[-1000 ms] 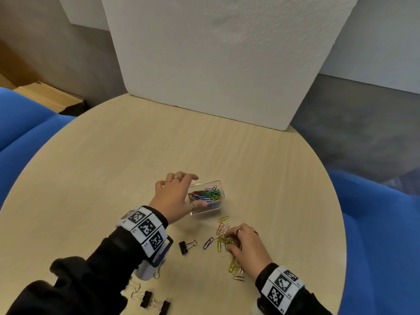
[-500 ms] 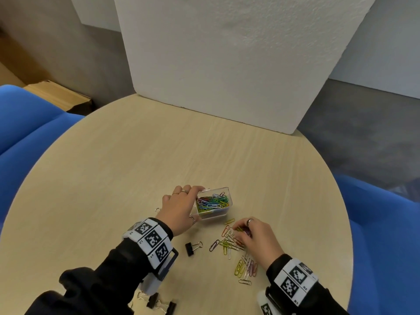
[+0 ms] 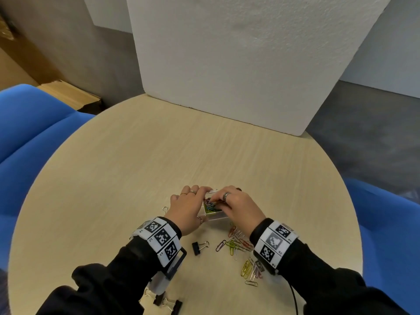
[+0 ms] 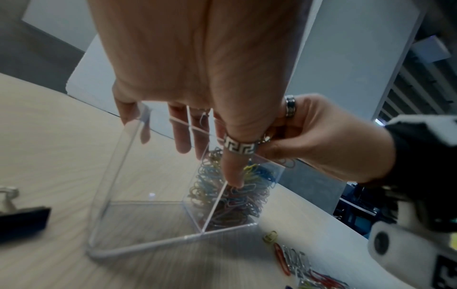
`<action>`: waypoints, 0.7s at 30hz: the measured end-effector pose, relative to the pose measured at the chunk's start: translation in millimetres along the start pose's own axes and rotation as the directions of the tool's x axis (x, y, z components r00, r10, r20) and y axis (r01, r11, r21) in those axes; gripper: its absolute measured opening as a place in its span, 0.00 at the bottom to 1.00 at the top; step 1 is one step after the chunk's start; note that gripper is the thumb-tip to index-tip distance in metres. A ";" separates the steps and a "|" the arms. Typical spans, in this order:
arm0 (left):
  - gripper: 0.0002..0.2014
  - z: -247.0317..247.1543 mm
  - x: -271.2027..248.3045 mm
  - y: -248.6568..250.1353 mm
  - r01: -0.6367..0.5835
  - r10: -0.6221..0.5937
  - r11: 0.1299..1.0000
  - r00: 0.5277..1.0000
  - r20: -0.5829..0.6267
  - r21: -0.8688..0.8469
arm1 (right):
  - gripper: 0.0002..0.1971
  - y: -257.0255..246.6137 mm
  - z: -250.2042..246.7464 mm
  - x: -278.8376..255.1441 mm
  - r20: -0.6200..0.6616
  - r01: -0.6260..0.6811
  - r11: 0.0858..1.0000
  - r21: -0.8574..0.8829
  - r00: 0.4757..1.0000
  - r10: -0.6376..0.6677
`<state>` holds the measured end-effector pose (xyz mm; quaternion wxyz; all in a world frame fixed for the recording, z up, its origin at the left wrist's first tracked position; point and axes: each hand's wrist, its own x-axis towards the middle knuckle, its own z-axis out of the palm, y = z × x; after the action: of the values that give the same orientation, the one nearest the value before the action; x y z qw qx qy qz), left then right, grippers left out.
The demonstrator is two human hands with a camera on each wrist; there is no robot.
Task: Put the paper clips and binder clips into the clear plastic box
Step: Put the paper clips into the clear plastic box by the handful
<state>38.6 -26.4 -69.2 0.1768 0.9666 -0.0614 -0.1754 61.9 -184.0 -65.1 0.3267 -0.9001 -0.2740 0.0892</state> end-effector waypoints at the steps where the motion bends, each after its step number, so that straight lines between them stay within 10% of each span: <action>1: 0.33 -0.1 0.0 -0.1 -0.002 0.002 1.000 1.000 0.000 -0.001 | 0.12 4.2 3.1 -1.3 -0.007 0.050 0.999 -0.020 0.999 -0.050; 9: 0.33 -1.2 -0.3 0.3 -0.002 0.002 1.000 1.000 0.001 -0.002 | 0.11 23.5 -11.6 -6.8 -0.195 0.263 0.949 -0.176 0.935 -0.295; 14: 0.34 -1.1 1.0 -0.2 -0.004 0.004 1.000 1.000 0.006 -0.001 | 0.17 39.6 -9.7 -16.8 0.059 0.286 0.812 -0.508 0.952 -0.299; 21: 0.33 -0.4 0.8 -0.7 -0.007 0.007 1.000 1.000 0.003 0.002 | 0.15 34.0 -12.7 -16.2 -0.010 0.296 0.810 -0.507 0.937 -0.348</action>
<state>39.5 -25.8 -69.3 0.1765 0.9662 -0.0650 -0.1762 67.5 -221.4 -77.3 0.1074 -0.8973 -0.4191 -0.0872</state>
